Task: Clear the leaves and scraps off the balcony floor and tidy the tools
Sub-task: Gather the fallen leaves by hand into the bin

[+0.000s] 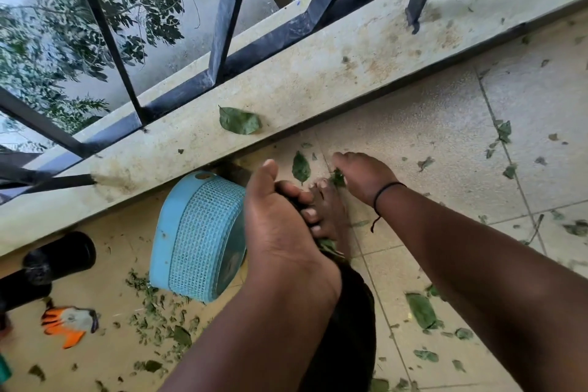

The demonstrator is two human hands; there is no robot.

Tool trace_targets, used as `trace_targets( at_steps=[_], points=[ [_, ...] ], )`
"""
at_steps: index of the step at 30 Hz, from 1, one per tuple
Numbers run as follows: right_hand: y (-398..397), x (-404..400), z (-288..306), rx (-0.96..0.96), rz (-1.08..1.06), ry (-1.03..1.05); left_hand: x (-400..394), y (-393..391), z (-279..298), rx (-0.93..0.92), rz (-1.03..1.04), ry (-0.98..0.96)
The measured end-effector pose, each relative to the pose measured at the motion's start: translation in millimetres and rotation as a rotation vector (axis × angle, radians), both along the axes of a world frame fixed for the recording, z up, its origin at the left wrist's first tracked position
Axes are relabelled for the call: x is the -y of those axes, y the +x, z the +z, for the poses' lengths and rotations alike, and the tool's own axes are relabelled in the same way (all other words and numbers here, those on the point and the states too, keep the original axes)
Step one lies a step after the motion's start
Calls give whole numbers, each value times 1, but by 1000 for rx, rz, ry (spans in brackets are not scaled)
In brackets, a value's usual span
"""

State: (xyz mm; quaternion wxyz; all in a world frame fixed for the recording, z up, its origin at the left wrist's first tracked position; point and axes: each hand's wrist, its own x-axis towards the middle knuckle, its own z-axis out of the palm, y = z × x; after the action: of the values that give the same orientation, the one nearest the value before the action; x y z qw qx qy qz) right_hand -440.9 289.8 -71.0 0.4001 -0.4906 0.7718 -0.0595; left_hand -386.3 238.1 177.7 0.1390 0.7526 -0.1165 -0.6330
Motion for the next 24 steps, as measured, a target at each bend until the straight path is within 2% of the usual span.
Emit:
trace_targets(
  at_steps=[2, 4, 7, 12, 15, 17, 19, 22, 23, 24],
  points=[
    [2, 9, 3, 97, -63, -51, 7, 5, -3, 32, 43, -3],
    [10, 28, 6, 167, 10, -71, 13, 9, -5, 55, 57, 10],
    [24, 64, 6, 235, 79, 75, 20, 11, -7, 60, 82, 1],
    [30, 82, -9, 162, 95, 186, 33, 18, -14, 28, 56, -75],
    [15, 65, -3, 74, 125, 129, 50, 27, -20, 76, -49, -146],
    [5, 48, -4, -27, 113, 73, 73, 34, -37, 226, -277, -295],
    [-5, 29, -10, -57, 29, 48, 94, 40, -66, 447, -638, -501],
    [-20, -3, -12, 119, -365, 39, 115, 35, -102, 753, -1278, -596],
    [-24, -14, -11, 173, -525, 13, 121, 30, -115, 816, -1440, -624],
    [-27, -26, -8, 229, -669, -4, 122, 21, -100, 843, -1534, -638]
  ],
)
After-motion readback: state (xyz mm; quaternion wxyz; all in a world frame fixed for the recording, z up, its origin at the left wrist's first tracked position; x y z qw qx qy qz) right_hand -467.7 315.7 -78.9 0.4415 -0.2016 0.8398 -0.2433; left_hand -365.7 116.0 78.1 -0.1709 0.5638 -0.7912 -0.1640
